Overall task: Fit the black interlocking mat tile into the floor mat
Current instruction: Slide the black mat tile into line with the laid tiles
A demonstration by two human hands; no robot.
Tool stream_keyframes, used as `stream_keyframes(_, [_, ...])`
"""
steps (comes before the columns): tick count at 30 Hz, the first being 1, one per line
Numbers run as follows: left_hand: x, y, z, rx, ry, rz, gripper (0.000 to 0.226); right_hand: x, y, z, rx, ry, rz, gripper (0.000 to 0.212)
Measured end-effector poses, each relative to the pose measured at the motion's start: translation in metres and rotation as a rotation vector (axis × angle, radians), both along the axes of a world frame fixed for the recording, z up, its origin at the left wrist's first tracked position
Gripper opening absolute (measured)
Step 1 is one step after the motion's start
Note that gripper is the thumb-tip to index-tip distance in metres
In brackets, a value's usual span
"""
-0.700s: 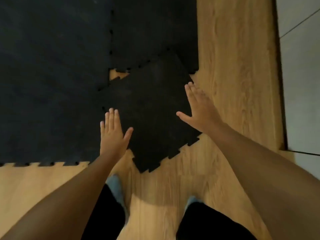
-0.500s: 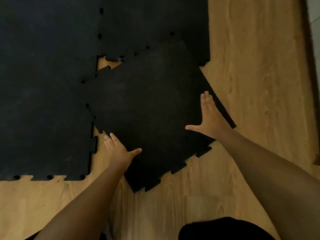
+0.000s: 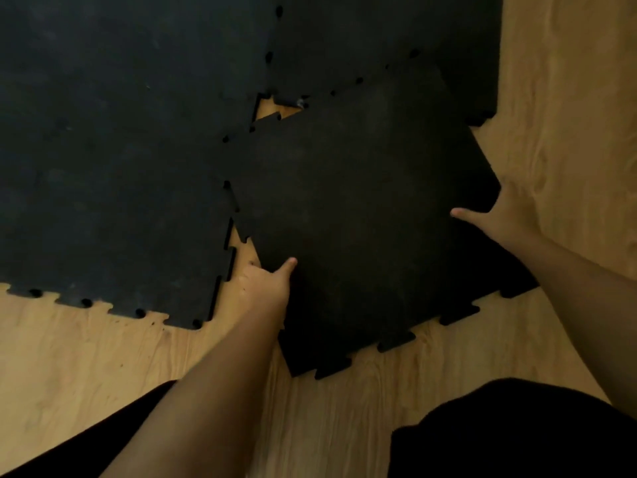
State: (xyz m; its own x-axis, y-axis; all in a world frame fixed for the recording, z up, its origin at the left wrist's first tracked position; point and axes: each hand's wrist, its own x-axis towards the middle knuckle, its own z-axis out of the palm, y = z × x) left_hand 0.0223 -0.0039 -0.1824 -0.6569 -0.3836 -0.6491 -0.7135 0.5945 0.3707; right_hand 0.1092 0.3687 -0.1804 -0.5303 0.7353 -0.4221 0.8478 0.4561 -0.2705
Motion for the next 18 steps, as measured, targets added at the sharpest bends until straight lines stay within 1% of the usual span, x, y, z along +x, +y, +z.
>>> stream_keyframes(2, [-0.022,-0.005,0.003,0.201,-0.102,0.325,0.099,-0.009,0.016,0.014,-0.13,0.03,-0.21,0.107])
stream_keyframes(3, [-0.031,-0.009,0.006,0.265,-0.125,0.378,0.095,-0.011,0.023,0.02,-0.221,0.036,-0.291,0.106])
stream_keyframes(5, [-0.042,-0.016,0.011,0.274,-0.146,0.323,0.08,-0.014,0.025,0.03,-0.388,0.081,-0.391,0.105])
stream_keyframes(6, [-0.045,-0.02,0.015,0.259,-0.129,0.296,0.069,-0.013,0.019,0.032,-0.441,0.119,-0.437,0.104])
stream_keyframes(8, [-0.052,-0.025,0.028,0.234,-0.066,0.256,0.047,-0.006,0.001,0.033,-0.464,0.2,-0.542,0.101])
stream_keyframes(9, [-0.057,-0.027,0.034,0.204,-0.023,0.221,0.042,-0.002,-0.01,0.032,-0.448,0.236,-0.578,0.097])
stream_keyframes(11, [-0.074,-0.033,0.046,0.141,0.061,0.107,0.042,0.011,-0.032,0.03,-0.381,0.286,-0.641,0.09])
stream_keyframes(14, [-0.104,-0.04,0.057,0.109,0.185,-0.103,0.049,0.033,-0.057,0.018,-0.314,0.359,-0.766,0.083])
stream_keyframes(16, [-0.123,-0.037,0.062,0.097,0.202,-0.252,0.053,0.052,-0.077,0.008,-0.325,0.372,-0.871,0.073])
stream_keyframes(18, [-0.135,-0.032,0.062,0.083,0.155,-0.332,0.05,0.069,-0.1,-0.003,-0.384,0.365,-0.939,0.067])
